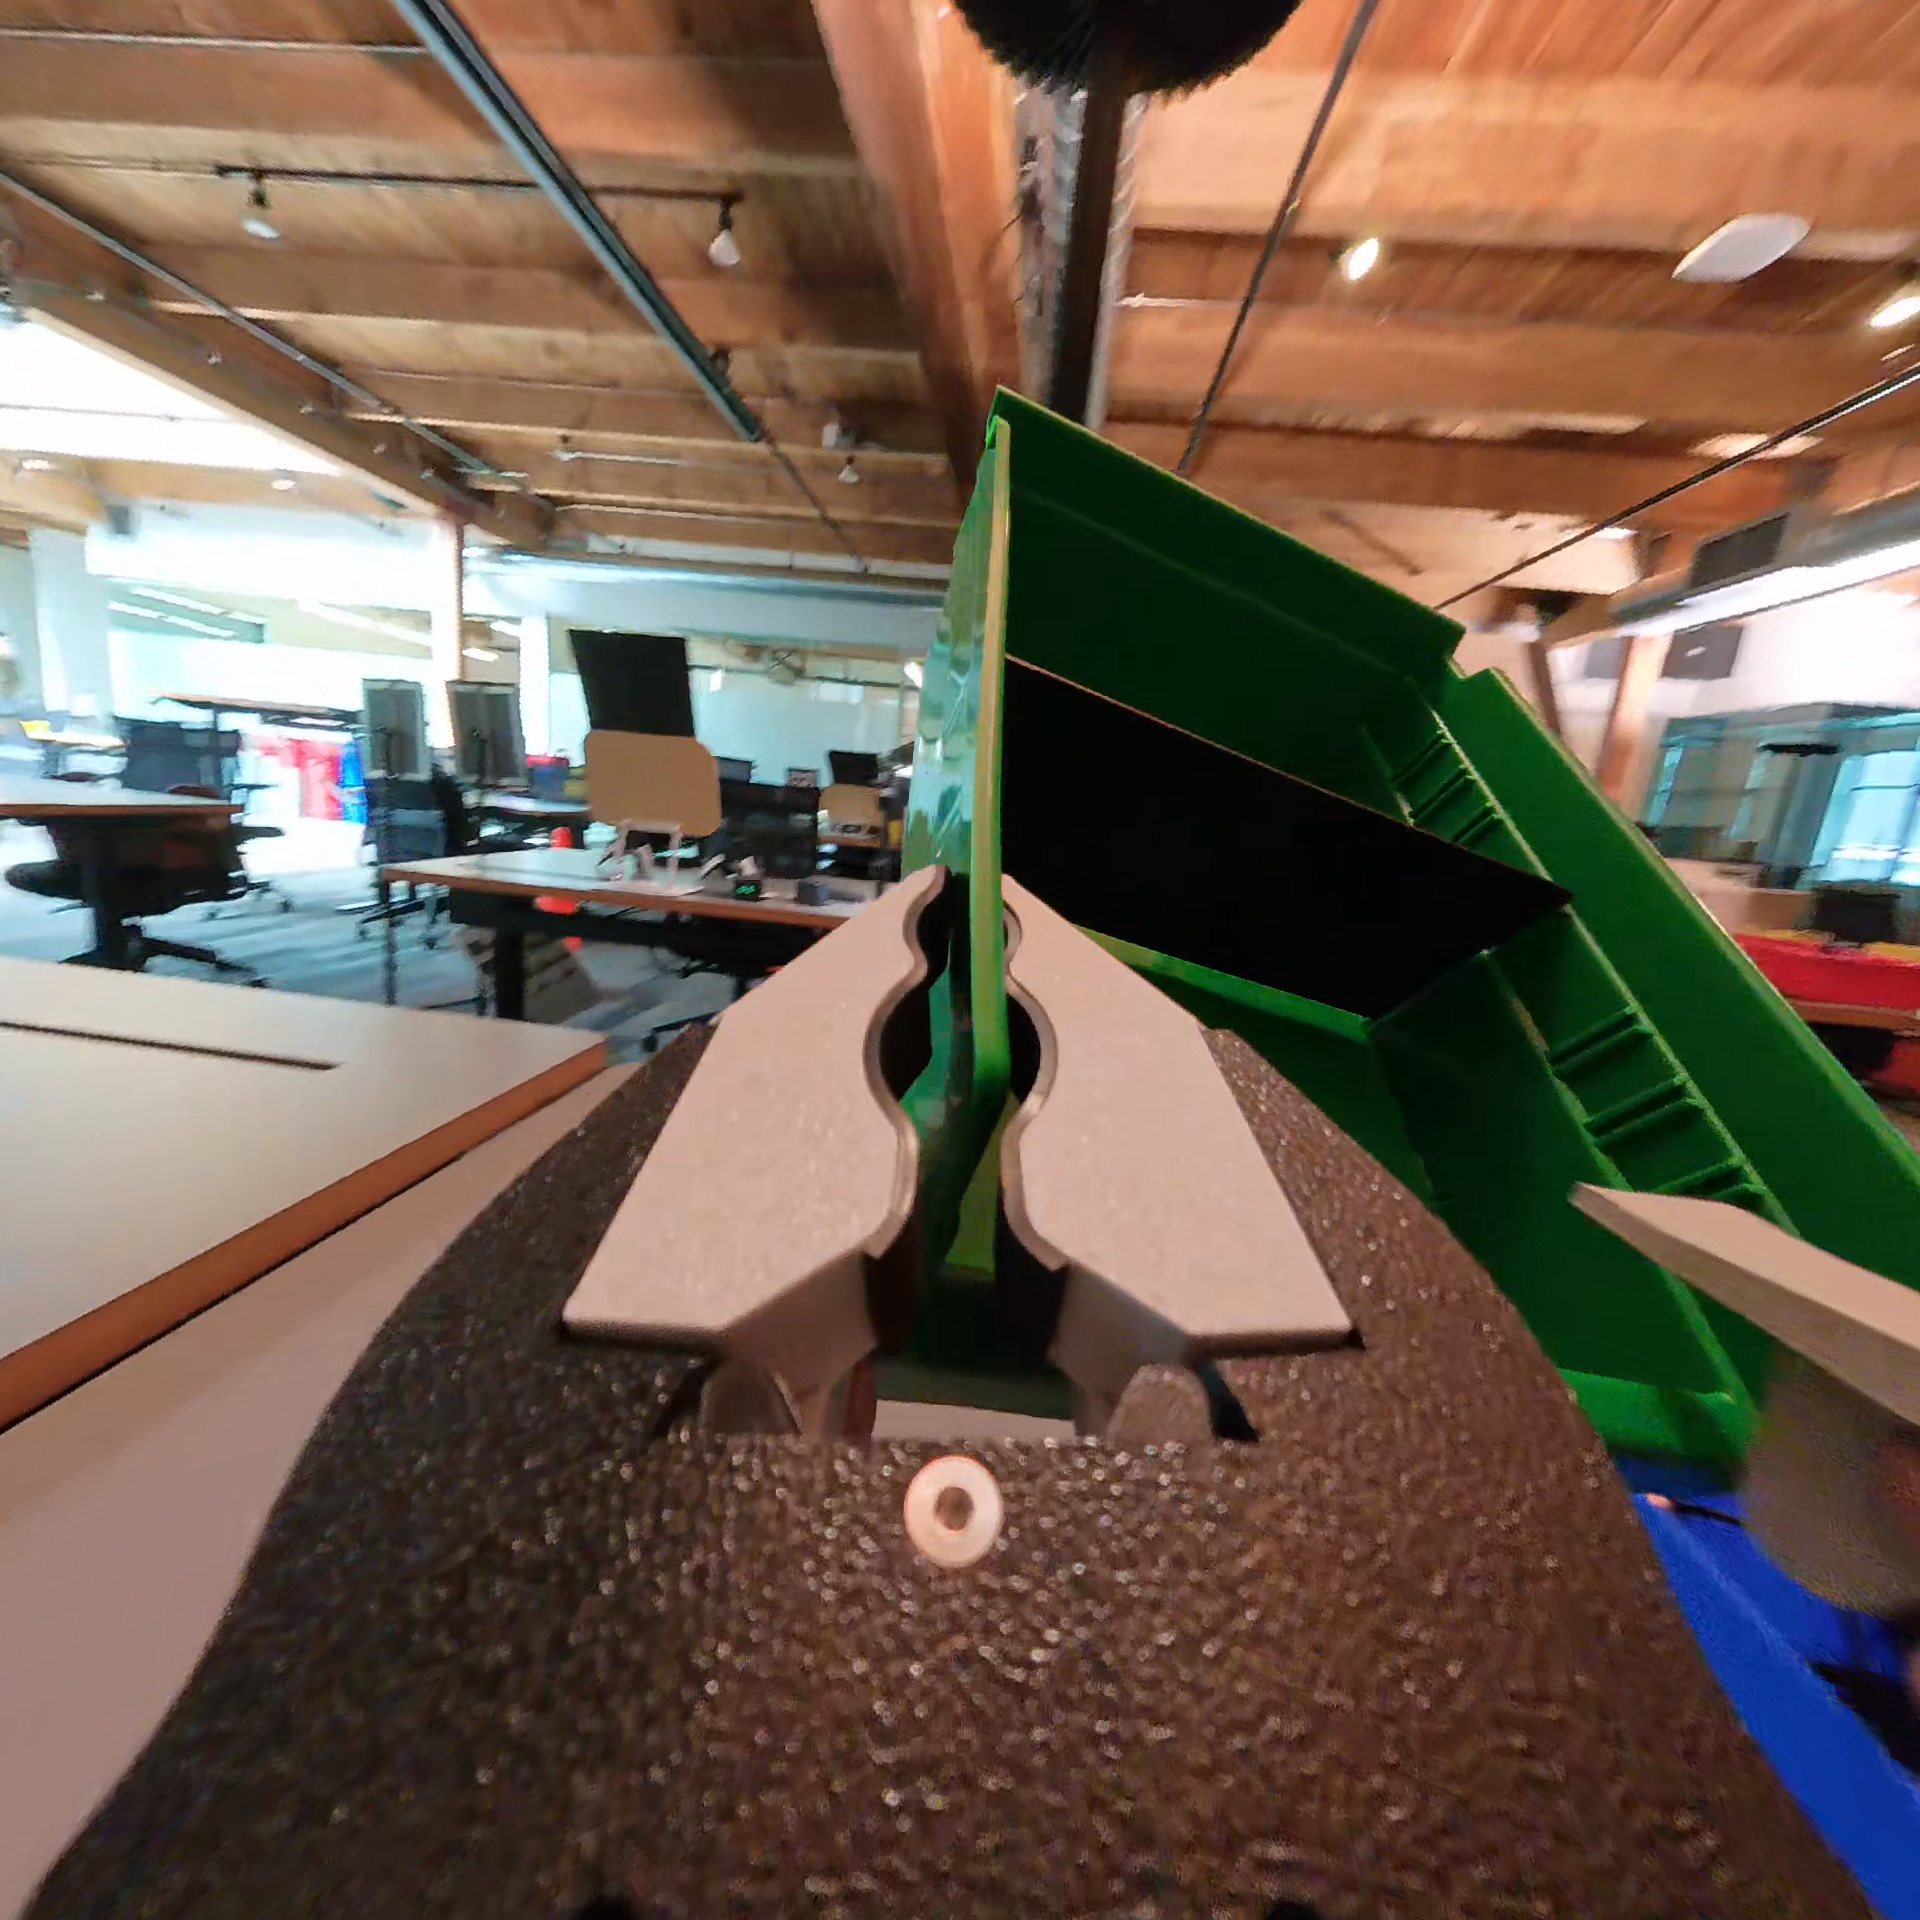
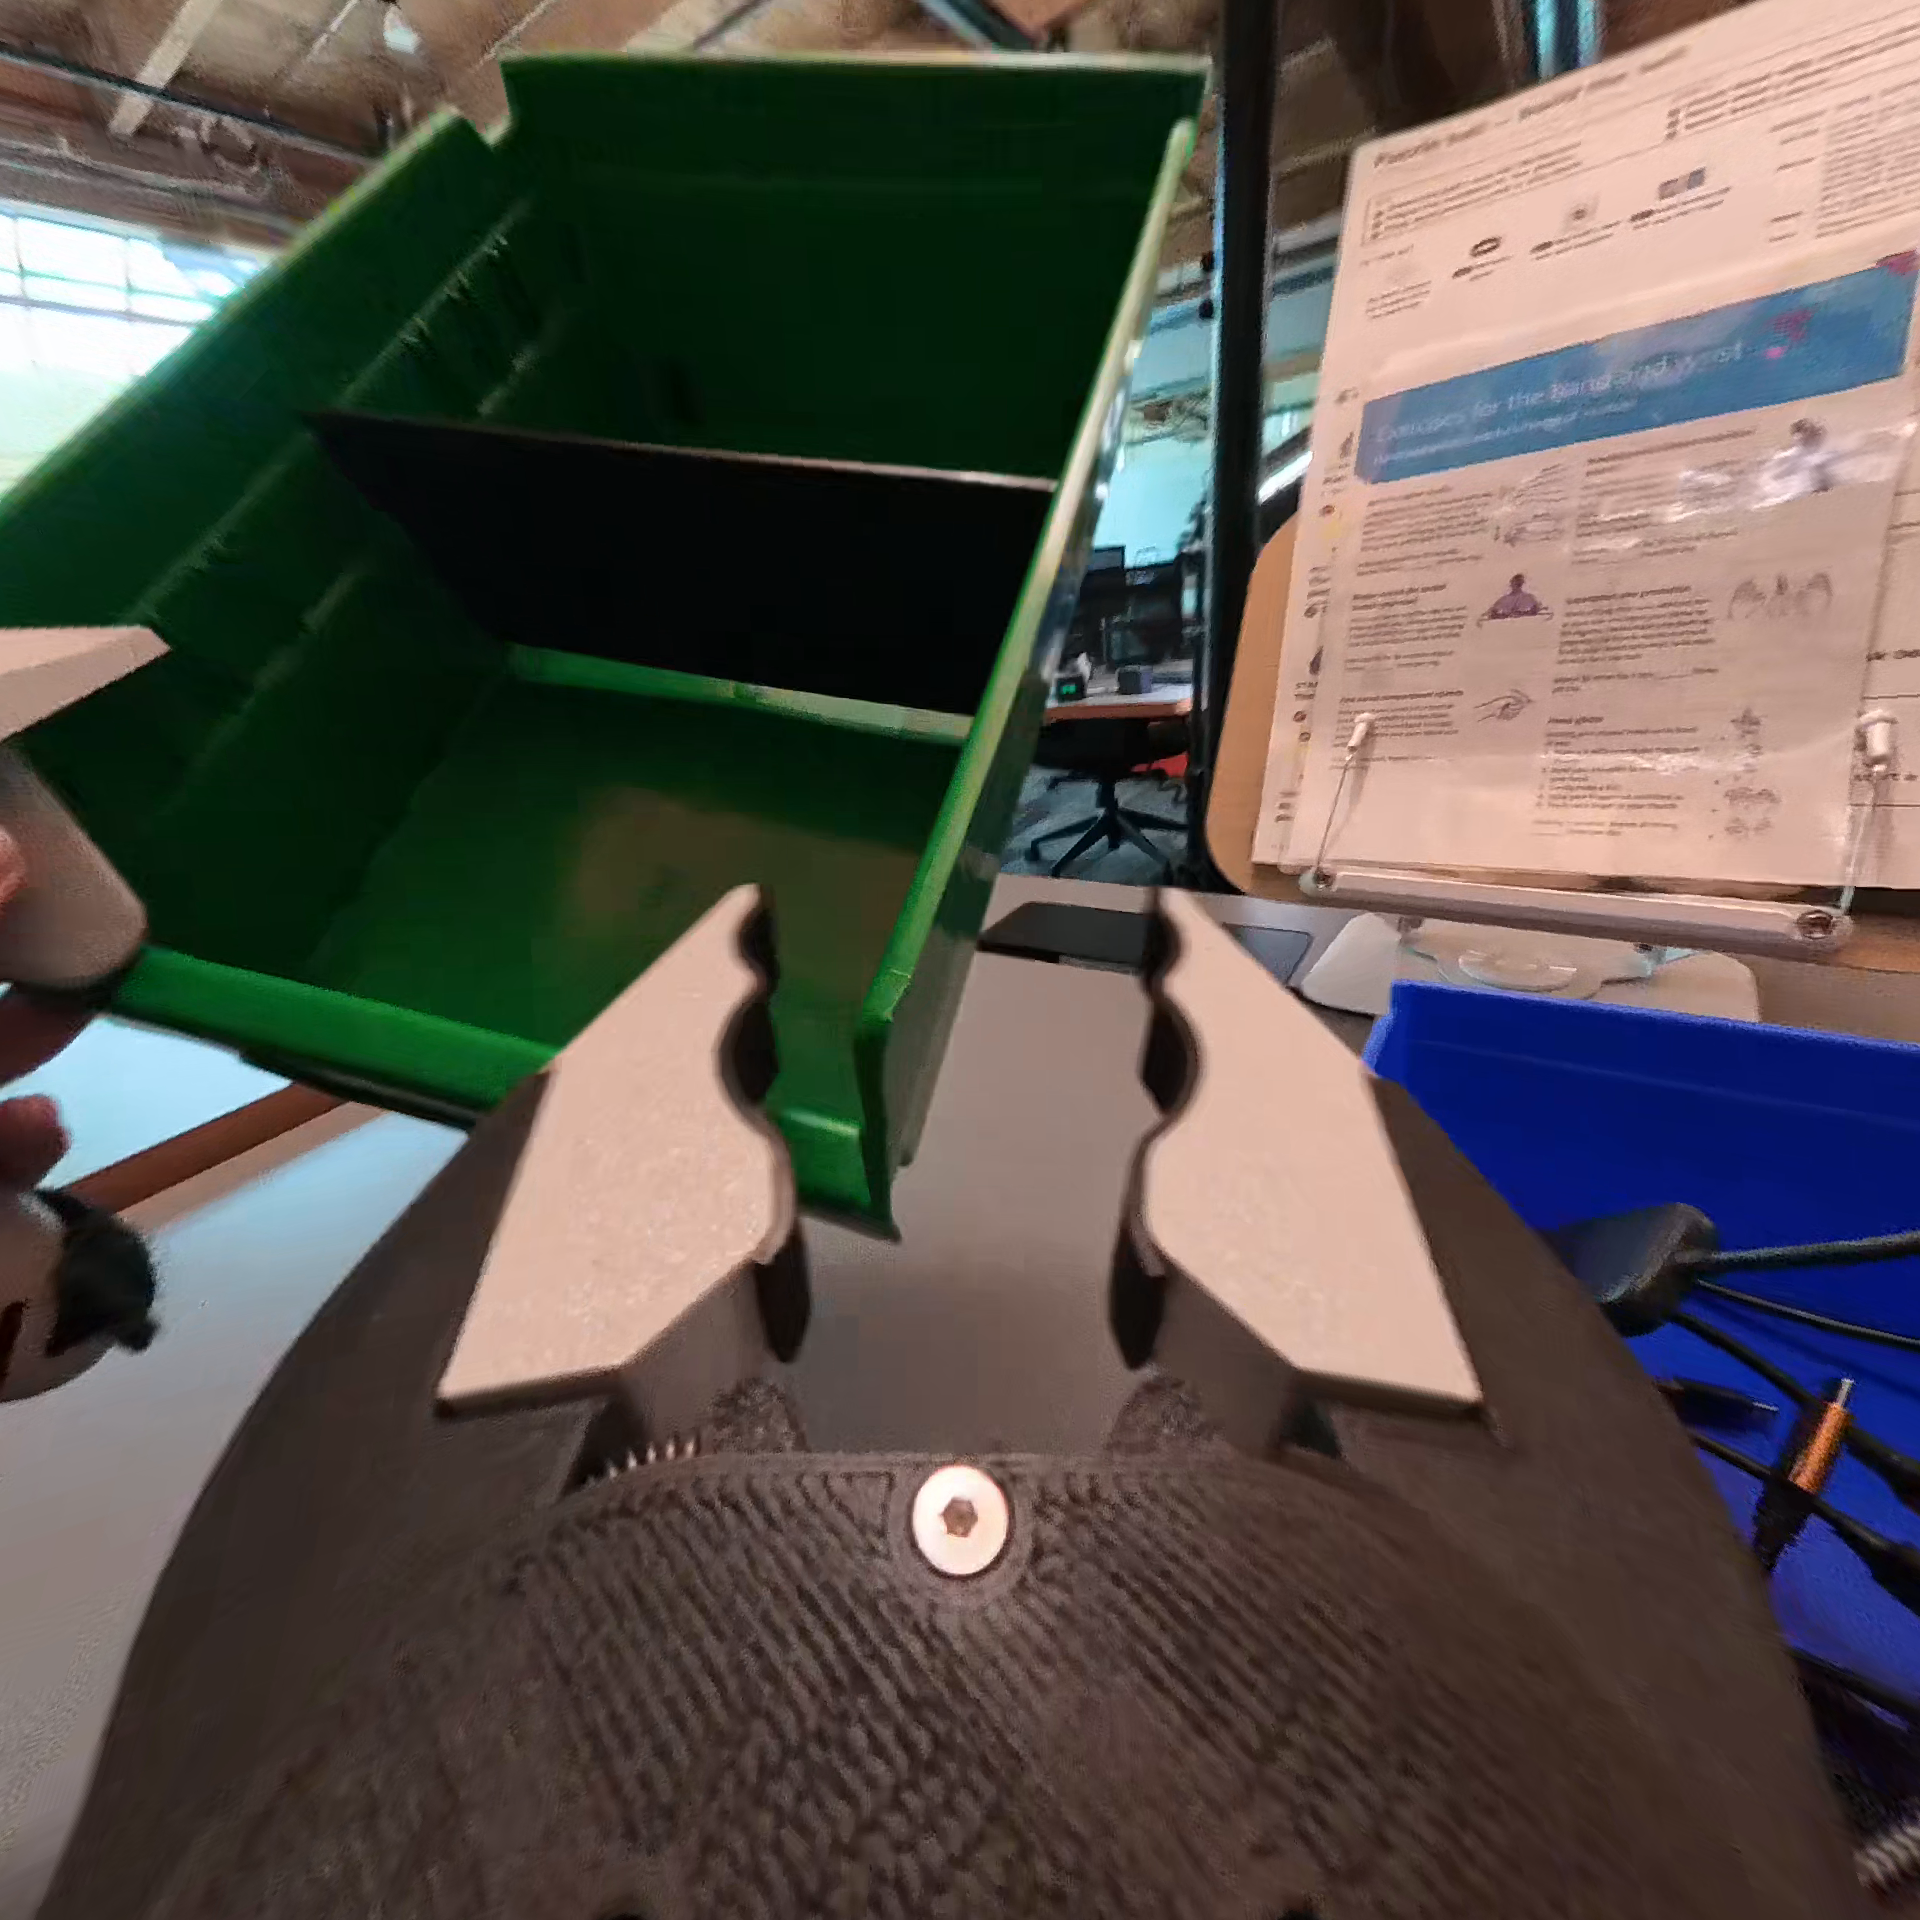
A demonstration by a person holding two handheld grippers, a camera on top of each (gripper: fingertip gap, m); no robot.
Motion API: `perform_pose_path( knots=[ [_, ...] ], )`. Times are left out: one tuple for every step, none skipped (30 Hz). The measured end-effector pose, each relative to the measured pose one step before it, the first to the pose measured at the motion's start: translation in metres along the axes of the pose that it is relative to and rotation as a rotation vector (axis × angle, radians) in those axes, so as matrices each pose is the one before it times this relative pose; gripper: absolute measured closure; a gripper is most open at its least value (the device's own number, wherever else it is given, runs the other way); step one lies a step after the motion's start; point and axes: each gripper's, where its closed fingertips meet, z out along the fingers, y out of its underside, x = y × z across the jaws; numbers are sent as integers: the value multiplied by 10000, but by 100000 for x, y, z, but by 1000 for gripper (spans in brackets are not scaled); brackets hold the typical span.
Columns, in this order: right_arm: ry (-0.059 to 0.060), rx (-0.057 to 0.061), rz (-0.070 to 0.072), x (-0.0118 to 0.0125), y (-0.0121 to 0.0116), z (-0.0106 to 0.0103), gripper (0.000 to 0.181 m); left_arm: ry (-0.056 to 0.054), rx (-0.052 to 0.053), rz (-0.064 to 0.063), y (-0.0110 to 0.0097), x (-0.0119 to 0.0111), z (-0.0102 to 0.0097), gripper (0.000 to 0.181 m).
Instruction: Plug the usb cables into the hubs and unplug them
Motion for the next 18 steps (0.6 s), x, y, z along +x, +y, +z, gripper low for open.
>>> perform_pose_path(
  knots=[
    [-46,270,-8,545,-327,-100,131,327,185,76,-92,1514,-34,180],
    [-47,321,180,660,-615,-250,152,105,339,403,-169,1356,-35,180],
    [810,69,225,2039,-338,-316,174,8,216,275,-84,1227,-74,179],
    [145,7,-200,1229,-250,-110,176,244,202,18,-128,1439,-40,177],
    [151,20,73,1295,-273,-169,177,475,135,-47,-111,1720,30,171],
    [157,84,641,1393,-424,-256,178,519,128,-24,-82,1749,74,166],
    [20,127,714,1306,-622,-255,178,453,105,79,-32,1659,102,160],
    [45,195,547,1332,-828,-275,178,495,-113,205,305,1692,151,152],
    [154,222,176,1394,-1035,-342,178,397,-229,160,390,1472,166,149],
    [150,96,-337,1256,-989,-352,178,498,-108,117,144,1421,76,148],
    [199,162,-212,1315,-1108,-454,178,573,97,-14,-175,1356,-22,144],
    [226,157,33,1370,-1103,-477,178,435,172,-173,-200,1038,-96,140],
    [214,172,218,1462,-1116,-444,177,472,170,-328,-88,1007,-87,136],
    [307,182,195,1737,-1167,-474,176,479,23,-501,312,953,13,131],
    [413,88,-60,2006,-1092,-461,176,341,-348,-554,1074,691,146,127],
    [442,129,-223,2156,-1131,-493,176,227,-854,-448,1979,448,310,124],
    [436,112,-355,2190,-1028,-478,176,84,-1194,-258,2525,143,439,118],
    [466,91,-354,2264,-861,-471,176,-42,-1218,-70,2565,-112,579,112]
  ],
)
